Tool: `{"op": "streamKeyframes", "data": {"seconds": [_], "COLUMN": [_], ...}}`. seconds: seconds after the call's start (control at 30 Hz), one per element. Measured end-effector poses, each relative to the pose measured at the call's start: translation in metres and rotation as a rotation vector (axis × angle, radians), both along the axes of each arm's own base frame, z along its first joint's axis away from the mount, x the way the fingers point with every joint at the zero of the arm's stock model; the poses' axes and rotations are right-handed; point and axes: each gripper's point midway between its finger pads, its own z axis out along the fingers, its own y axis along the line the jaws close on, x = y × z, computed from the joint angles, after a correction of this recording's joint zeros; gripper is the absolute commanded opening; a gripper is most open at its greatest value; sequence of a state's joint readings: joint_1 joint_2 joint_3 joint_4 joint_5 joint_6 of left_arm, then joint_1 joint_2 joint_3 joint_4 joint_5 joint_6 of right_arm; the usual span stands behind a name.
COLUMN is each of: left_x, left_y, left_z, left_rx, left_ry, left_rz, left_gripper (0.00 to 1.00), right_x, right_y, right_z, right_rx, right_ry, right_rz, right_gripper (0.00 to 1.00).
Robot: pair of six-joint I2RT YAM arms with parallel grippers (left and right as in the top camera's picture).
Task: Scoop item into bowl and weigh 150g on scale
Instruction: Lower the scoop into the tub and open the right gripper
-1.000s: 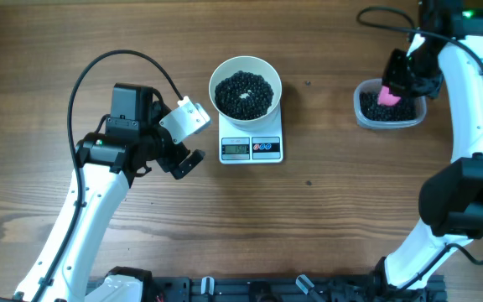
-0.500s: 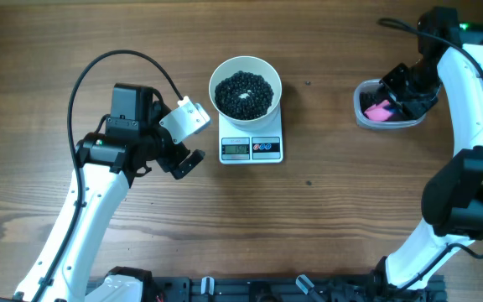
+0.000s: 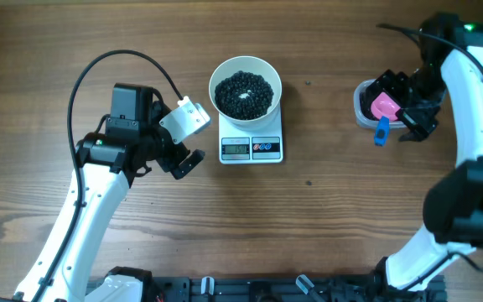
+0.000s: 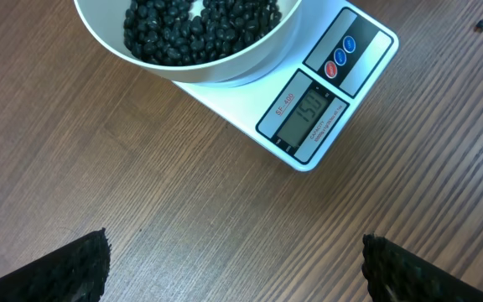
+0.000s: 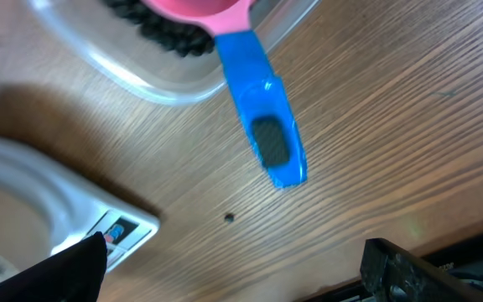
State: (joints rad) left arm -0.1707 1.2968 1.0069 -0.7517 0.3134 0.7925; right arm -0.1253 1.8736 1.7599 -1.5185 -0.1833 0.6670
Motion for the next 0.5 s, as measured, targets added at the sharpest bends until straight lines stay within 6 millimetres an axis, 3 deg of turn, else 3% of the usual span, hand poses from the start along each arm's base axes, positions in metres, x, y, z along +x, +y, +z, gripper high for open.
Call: {"op": "streamKeyframes", "data": {"seconds": [0.17, 0.2, 0.3, 0.4, 0.5], "left_x": [0.0, 0.0, 0.0, 0.0, 0.0], "left_y": [0.0, 0.0, 0.0, 0.0, 0.0], "left_z": [0.0, 0.0, 0.0, 0.0, 0.0], "left_rx": [0.0, 0.0, 0.0, 0.0, 0.0], "left_ry": [0.0, 0.0, 0.0, 0.0, 0.0], "left_rz": [0.001, 0.0, 0.0, 0.0, 0.0], "left_gripper": [1.0, 1.0, 1.0, 1.0, 1.0], "right_x": [-0.005, -0.013, -0.037, -0.061, -0.076], "right_y": [0.003, 0.004, 0.006, 0.008, 0.009], "right_z": [0.073, 0.1, 0.147, 0.181, 0.196], "right_rx": [-0.028, -0.043, -0.073, -0.097, -0.088], "right_ry": [-0.288, -0.388, -0.554, -0.683, -0.738], "right_rz": [0.035, 0.042, 0.044, 0.037, -0.02], "right_gripper": [1.0, 1.0, 1.0, 1.0, 1.0]}}
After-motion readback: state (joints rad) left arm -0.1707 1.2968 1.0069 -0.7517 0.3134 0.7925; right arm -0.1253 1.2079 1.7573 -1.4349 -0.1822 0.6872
